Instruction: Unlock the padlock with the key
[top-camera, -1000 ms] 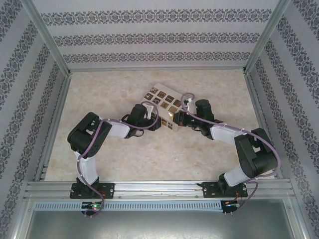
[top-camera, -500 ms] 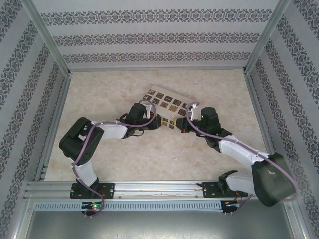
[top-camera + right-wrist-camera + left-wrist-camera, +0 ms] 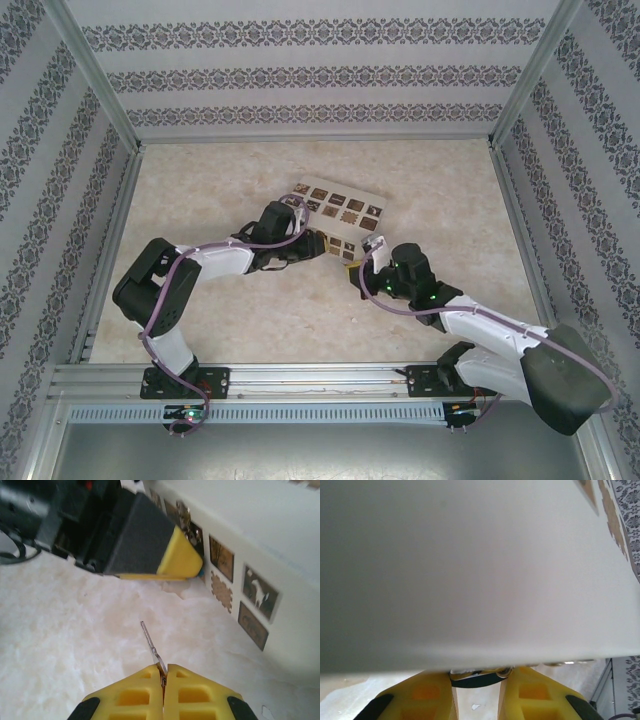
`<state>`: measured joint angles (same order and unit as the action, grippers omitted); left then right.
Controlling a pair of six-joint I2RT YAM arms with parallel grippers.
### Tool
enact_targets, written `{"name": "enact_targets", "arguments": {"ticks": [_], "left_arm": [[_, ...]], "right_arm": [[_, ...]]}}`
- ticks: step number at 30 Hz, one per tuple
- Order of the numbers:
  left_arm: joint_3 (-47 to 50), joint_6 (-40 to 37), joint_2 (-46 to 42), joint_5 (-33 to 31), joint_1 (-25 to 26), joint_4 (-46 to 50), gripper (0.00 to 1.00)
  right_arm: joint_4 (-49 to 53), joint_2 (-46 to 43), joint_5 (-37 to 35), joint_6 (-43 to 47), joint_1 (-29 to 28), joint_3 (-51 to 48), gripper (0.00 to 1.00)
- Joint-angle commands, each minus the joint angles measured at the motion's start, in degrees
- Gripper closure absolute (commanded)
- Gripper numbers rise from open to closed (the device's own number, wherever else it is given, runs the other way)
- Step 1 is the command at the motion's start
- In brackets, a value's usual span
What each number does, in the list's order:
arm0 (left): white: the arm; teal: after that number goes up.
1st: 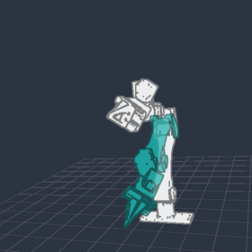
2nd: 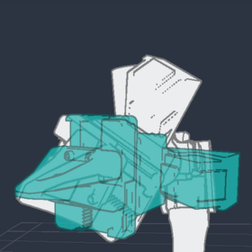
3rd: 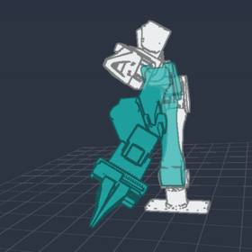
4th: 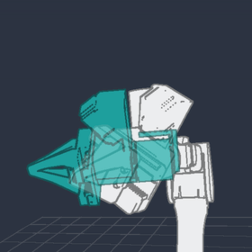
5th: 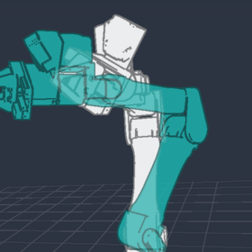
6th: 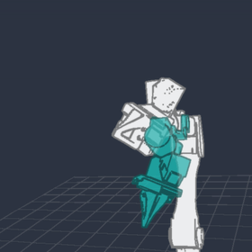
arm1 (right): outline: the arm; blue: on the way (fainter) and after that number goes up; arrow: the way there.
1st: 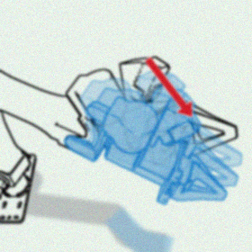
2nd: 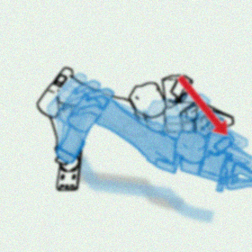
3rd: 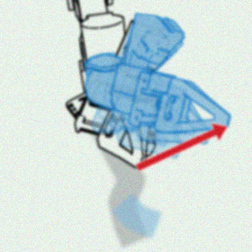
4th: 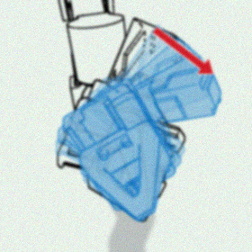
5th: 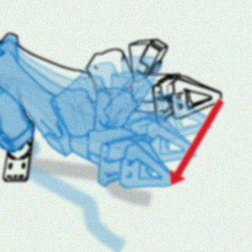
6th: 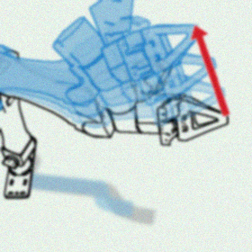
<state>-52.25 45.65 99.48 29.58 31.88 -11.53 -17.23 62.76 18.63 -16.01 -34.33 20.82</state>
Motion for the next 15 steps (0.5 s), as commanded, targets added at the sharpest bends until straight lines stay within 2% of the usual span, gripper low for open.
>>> {"name": "enact_targets", "arguments": {"ticks": [1,15], "left_arm": [[-2.1,4.2,-2.2,2.5,0.7,0.3,0.84],[-3.6,9.7,-2.1,3.5,1.0,0.7,0.84]], "right_arm": [[-3.0,2.4,-3.5,4.1,-1.1,-0.8,1.0],[-12.1,12.6,-7.5,8.2,-1.5,-0.4,1.0]]}}
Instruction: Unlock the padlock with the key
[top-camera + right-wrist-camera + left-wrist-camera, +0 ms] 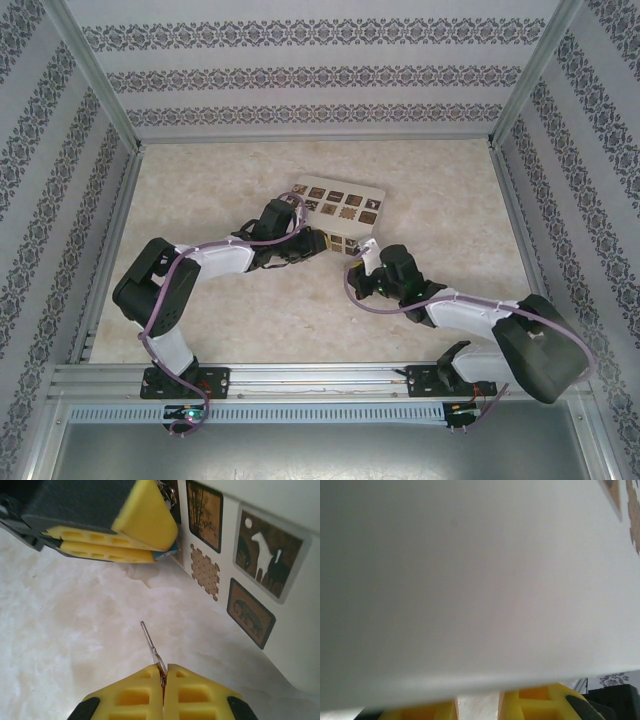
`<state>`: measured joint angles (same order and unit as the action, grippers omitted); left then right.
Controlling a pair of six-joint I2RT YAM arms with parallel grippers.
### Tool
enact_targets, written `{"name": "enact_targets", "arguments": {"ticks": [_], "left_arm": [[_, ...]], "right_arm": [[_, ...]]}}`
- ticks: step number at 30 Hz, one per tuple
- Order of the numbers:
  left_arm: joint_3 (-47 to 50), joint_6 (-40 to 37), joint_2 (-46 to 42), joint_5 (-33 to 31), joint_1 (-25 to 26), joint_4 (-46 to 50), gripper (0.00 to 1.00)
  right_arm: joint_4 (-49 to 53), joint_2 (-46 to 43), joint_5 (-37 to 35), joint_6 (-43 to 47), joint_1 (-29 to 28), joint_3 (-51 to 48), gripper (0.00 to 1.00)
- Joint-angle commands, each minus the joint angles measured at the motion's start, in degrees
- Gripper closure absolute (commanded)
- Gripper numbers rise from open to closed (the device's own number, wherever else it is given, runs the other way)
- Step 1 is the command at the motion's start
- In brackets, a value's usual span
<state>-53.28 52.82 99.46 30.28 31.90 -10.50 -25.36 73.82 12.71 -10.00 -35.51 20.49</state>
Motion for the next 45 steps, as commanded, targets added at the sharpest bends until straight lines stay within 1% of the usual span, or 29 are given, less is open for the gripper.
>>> {"name": "enact_targets", "arguments": {"ticks": [1,8,13,20,31,45], "left_arm": [[-2.8,2.6,-2.0,2.8,1.1,-0.1,0.84],[-4.0,3.1,-2.2,3.0,1.3,2.0,0.84],[-5.0,2.8,-2.3,3.6,1.4,3.5,0.84],[-6.0,2.6,-2.3,4.1,1.4,5.0,0.84],[-6.0,2.6,-2.6,4.7,1.5,5.1,0.84],[-5.8,2.6,-2.9,5.0,1.7,4.5,0.84]], "right_arm": [[-4.7,2.3,-1.6,2.4,-0.3,0.1,1.0],[-9.8,6.7,-2.2,2.6,-0.3,0.9,1.0],[-13.0,8.2,-2.4,2.3,-0.2,1.0,1.0],[-14.5,8.7,-2.7,2.2,-0.2,1.7,1.0],[-15.7,9.7,-4.1,2.2,-0.3,2.5,1.0],[-17.1,11.4,-3.9,1.4,-0.2,3.4,1.0]]}}
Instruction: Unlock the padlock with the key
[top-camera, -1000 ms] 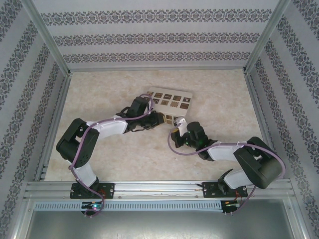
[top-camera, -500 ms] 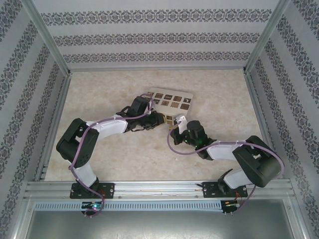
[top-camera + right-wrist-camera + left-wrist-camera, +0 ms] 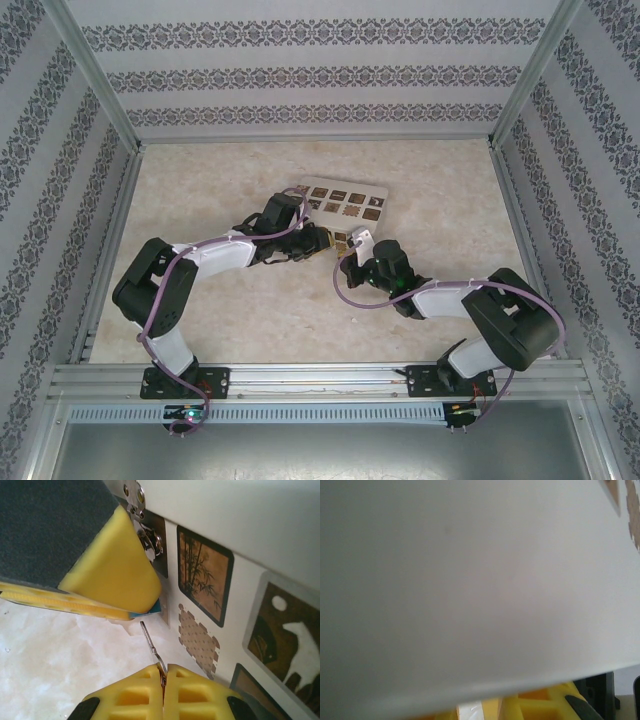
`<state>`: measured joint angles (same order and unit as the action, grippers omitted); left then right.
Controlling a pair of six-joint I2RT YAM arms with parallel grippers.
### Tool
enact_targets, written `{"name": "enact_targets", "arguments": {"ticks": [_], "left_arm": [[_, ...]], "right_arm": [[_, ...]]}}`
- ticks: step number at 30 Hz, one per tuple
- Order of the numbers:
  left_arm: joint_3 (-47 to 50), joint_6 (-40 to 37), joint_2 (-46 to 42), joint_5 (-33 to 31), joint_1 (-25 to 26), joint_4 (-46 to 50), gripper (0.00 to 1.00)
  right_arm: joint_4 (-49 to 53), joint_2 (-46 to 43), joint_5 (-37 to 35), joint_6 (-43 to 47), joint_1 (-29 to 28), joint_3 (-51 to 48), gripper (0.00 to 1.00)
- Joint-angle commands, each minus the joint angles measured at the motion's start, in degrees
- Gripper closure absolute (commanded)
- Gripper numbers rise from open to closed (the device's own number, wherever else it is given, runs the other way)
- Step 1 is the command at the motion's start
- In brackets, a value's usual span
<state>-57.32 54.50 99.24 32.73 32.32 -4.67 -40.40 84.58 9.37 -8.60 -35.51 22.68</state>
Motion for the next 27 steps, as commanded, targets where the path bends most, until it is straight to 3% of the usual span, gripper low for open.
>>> {"name": "enact_targets", "arguments": {"ticks": [1,27], "left_arm": [[-1.7,0.9,-2.6,2.6,1.3,-1.4,0.84],[-1.1,0.7,-3.9,2.8,1.9,-0.7,0.84]], "right_arm": [[-2.0,0.7,-0.5,-0.1,-0.2,1.2,1.0],[-14.6,4.4,-1.0,-3.6,-0.2,0.2,1.0]]}}
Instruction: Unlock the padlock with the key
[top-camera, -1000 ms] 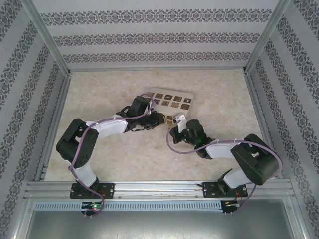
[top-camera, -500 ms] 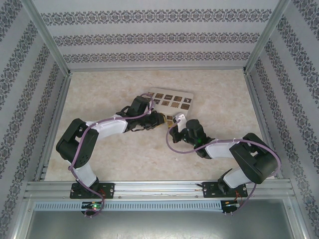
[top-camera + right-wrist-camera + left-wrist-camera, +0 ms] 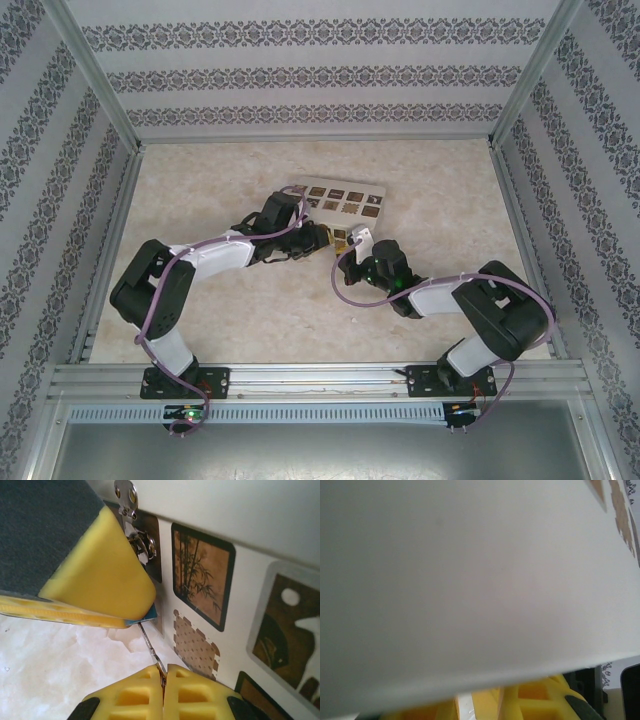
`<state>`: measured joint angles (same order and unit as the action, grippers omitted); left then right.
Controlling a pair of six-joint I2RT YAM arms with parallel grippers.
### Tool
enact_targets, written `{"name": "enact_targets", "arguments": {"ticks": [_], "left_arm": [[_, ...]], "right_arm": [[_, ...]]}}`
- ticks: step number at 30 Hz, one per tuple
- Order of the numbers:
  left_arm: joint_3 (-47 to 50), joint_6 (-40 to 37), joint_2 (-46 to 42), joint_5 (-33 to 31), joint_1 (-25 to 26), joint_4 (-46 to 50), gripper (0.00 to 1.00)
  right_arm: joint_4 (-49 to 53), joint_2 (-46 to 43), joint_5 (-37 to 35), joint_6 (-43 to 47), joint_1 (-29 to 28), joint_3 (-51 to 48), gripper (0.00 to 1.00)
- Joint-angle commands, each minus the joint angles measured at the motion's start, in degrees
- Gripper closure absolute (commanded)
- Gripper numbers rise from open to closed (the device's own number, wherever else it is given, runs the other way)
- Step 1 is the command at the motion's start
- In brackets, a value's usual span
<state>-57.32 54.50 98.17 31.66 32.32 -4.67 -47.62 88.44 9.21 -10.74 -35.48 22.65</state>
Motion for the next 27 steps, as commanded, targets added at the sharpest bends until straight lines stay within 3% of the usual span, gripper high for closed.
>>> {"name": "enact_targets", "arguments": {"ticks": [1,27], "left_arm": [[-1.1,0.7,-2.9,3.7,1.9,-0.4,0.84],[-1.0,1.4,-3.1,2.8,1.8,-0.3,0.84]], "right_arm": [[-7.5,0.5,-0.7,-1.5,-0.1,0.2,1.0],[-7.4,-2.6,0.5,-2.2,0.0,-2.6,1.0]]}}
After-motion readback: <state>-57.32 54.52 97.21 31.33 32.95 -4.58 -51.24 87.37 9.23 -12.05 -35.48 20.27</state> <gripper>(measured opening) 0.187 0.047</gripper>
